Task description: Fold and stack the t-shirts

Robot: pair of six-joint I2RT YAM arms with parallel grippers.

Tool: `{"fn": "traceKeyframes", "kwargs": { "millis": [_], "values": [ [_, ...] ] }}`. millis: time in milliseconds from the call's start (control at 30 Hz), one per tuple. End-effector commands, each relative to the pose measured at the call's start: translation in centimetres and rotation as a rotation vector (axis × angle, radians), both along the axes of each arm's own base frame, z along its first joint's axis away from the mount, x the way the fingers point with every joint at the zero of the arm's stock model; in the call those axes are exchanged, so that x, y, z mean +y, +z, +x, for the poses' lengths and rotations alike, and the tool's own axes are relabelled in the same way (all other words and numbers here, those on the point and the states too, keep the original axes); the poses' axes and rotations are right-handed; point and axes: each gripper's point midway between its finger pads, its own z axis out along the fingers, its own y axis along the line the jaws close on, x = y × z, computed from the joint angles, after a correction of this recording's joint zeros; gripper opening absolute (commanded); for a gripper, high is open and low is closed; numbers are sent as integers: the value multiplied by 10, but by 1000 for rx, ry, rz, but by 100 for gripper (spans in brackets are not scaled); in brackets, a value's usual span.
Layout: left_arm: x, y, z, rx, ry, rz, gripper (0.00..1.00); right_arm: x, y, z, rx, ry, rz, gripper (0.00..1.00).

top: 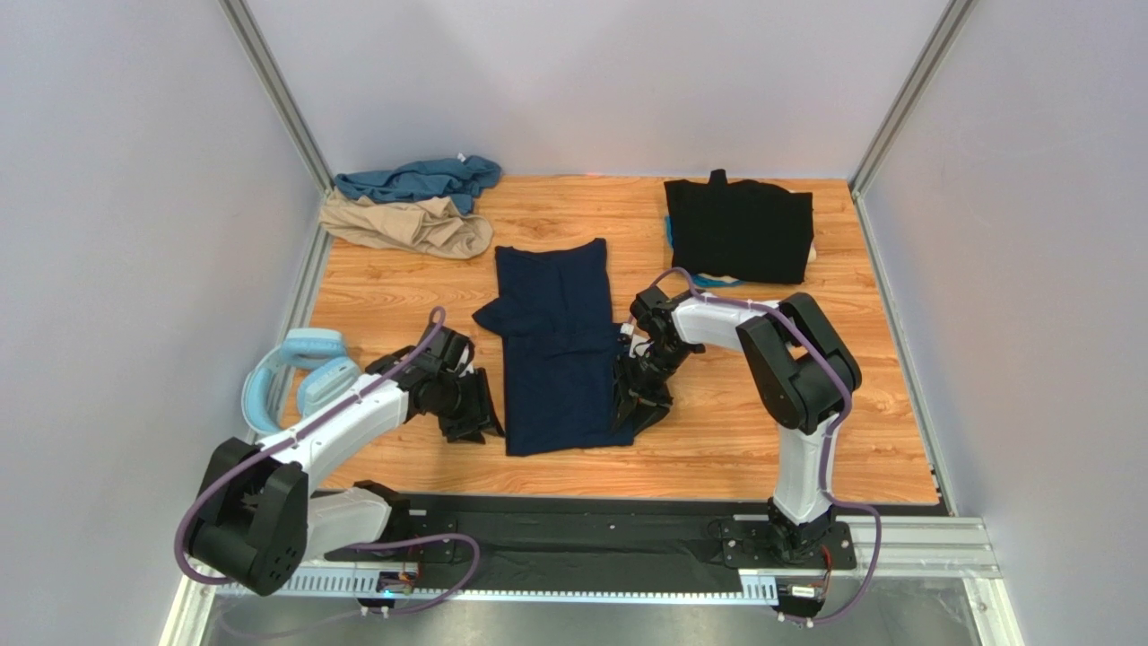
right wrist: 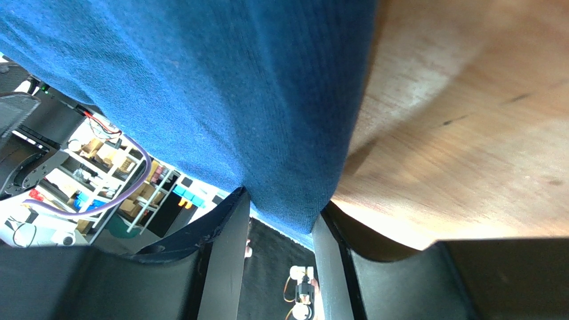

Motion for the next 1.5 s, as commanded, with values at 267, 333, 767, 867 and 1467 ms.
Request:
{"fn": "traceKeyframes", "kwargs": {
  "millis": [267,333,767,867,1467],
  "values": [
    [-10,11,11,19,-2,-68,48,-25,-21,3,-111,31,-121,45],
    [-9,14,11,3,1,-72,48,-27,-23,1,-108,30,-128,45],
    [-13,19,12,-64,23,-192,50,-25,-25,1,-110,16,-119,45],
    [-18,16,15,-47,-6,-207,50,-24,-26,2,-105,17,-114,45],
    [-17,-24,5,67,-15,-177,49,-18,-25,1,-85,29,-82,45]
  ]
}}
